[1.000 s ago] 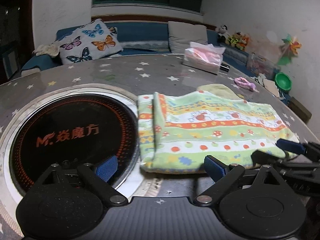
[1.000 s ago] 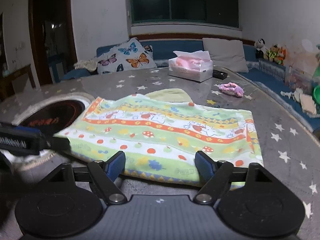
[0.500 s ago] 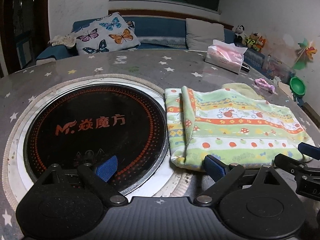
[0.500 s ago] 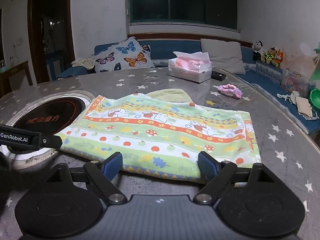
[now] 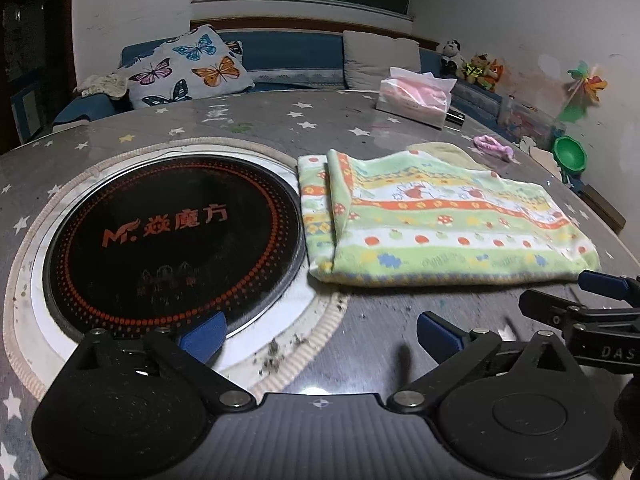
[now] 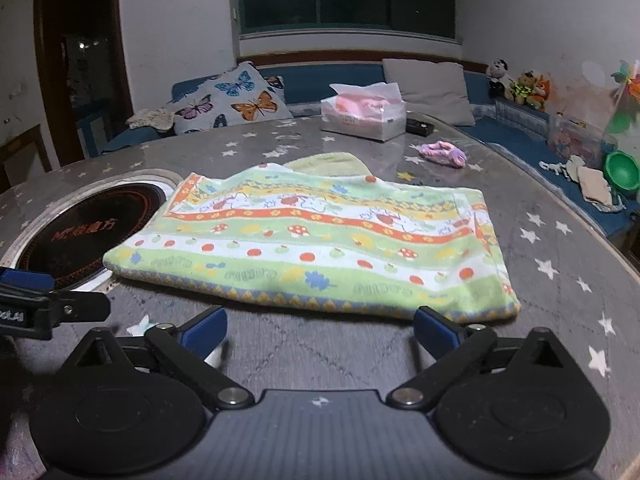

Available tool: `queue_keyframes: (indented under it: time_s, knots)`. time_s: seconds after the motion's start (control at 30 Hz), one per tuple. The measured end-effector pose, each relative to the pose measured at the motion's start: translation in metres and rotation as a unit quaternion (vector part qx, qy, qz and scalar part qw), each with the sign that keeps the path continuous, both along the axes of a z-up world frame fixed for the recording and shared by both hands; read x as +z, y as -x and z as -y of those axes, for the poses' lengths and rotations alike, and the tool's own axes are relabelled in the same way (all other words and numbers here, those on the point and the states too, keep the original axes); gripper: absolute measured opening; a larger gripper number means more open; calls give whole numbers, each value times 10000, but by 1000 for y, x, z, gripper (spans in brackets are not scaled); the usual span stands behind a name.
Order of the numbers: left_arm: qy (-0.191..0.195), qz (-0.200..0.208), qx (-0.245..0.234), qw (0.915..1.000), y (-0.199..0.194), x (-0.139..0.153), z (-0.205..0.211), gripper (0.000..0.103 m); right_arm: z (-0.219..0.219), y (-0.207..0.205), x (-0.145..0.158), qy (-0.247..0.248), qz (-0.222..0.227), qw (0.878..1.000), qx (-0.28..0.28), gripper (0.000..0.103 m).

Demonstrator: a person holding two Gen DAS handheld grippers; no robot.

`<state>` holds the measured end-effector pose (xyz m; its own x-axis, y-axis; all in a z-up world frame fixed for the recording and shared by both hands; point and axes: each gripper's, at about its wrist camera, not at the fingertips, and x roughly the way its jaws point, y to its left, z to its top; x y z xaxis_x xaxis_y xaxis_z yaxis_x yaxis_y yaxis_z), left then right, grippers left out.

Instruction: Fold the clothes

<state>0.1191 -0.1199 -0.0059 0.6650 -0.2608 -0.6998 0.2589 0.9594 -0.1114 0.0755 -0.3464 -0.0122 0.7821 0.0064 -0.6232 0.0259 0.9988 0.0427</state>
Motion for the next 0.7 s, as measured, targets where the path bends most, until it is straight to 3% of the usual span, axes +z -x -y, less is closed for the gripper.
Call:
queue_keyframes:
  time_s: [0.7]
  knots:
    - [-78, -57, -140, 9999, 23, -2, 0, 103, -6, 13, -6, -91, -156, 9997, -165, 103]
